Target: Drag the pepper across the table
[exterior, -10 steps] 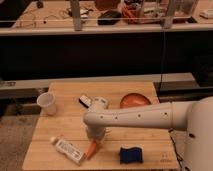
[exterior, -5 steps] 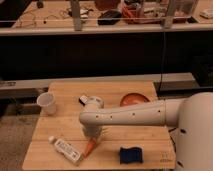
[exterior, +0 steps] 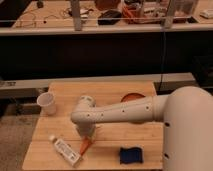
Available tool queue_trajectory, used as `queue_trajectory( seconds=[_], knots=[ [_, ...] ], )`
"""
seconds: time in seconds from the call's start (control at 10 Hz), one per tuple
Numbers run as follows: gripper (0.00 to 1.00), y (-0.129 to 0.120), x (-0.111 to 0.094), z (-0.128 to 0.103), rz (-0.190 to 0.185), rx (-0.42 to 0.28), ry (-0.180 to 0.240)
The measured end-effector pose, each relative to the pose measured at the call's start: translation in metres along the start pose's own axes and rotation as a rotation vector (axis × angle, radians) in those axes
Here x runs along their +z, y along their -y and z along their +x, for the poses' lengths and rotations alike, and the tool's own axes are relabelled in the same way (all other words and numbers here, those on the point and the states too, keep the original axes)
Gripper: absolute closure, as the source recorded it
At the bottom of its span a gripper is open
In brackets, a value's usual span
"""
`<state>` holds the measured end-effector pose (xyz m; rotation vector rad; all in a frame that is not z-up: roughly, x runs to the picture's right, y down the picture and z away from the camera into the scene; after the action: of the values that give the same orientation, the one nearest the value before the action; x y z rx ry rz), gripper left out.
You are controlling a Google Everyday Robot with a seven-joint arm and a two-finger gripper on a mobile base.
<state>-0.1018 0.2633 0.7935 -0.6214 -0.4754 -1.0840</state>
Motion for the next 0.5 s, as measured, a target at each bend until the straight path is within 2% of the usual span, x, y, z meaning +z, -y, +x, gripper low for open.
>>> queue_trajectory(
  seconds=[0.5],
  knots=[
    [1.0,0.034,0.0,0.002,-0.018,-0.049,0.008]
  ],
)
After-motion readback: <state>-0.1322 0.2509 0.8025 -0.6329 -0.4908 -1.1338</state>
